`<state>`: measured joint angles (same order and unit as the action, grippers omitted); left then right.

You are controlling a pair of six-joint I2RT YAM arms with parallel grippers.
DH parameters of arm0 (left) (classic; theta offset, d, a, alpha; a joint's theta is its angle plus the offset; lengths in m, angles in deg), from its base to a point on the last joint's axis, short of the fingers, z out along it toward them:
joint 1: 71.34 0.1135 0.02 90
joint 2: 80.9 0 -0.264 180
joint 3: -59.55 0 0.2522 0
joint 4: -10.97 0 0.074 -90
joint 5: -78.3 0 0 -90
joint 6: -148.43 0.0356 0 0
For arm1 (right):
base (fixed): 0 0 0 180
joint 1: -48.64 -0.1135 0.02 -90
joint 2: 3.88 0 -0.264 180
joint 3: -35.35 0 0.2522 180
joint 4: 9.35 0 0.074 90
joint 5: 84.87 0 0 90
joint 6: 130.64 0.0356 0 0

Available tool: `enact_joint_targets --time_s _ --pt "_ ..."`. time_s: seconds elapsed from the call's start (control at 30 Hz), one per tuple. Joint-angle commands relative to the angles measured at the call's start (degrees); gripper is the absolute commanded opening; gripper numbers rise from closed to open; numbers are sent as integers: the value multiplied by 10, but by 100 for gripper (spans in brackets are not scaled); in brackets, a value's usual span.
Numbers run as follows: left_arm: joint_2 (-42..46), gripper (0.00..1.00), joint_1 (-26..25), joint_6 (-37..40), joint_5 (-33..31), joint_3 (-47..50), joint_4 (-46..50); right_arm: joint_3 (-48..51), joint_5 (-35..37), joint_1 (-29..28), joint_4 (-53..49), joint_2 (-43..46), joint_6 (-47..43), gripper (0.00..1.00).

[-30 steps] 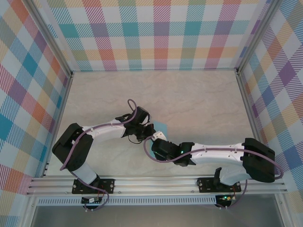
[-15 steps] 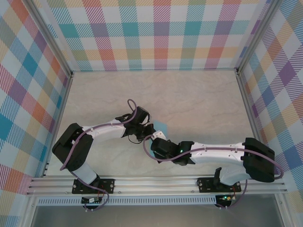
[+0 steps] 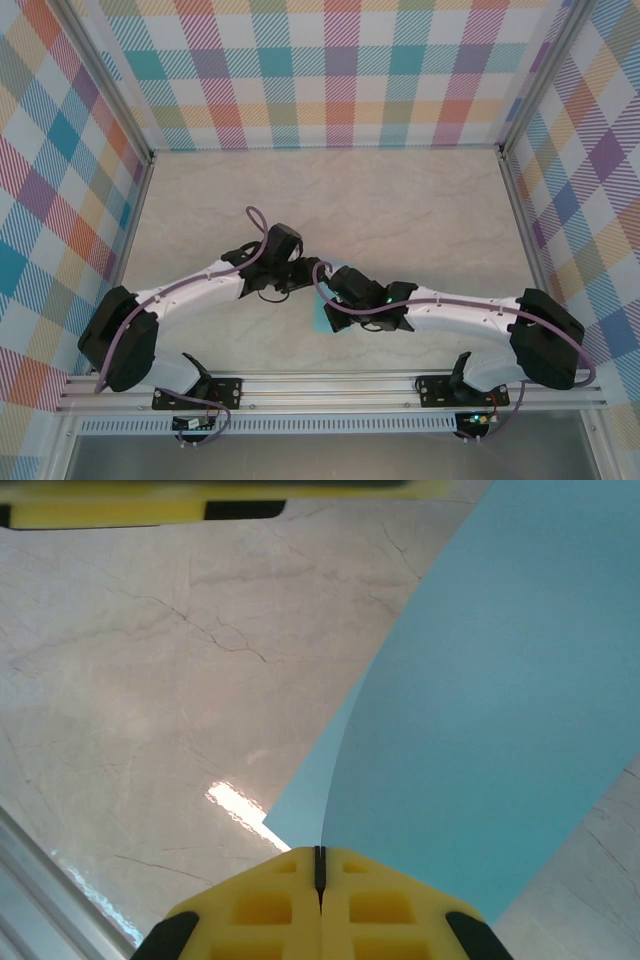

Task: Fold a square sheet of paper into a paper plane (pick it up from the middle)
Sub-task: Fold the triangle a second time at the center of the table.

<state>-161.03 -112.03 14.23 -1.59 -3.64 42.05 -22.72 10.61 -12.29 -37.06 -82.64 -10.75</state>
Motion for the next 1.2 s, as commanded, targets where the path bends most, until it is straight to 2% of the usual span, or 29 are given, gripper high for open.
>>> enact_joint_targets --time_s 0.0,0.17,0.5,0.83,1.17 --pt "32 63 1 -9 -39 26 24 7 -80 25 26 -15 -15 0" --pt "59 57 1 -13 -40 57 10 9 -128 57 22 -29 -32 1" --pt "60 44 0 -11 5 88 -49 29 -155 101 7 -25 -50 3" --pt "35 41 -5 -4 45 95 -77 13 -163 134 -2 -59 -83 6" --pt "7 41 -15 3 56 89 -83 -13 -135 143 -28 -91 -129 6"
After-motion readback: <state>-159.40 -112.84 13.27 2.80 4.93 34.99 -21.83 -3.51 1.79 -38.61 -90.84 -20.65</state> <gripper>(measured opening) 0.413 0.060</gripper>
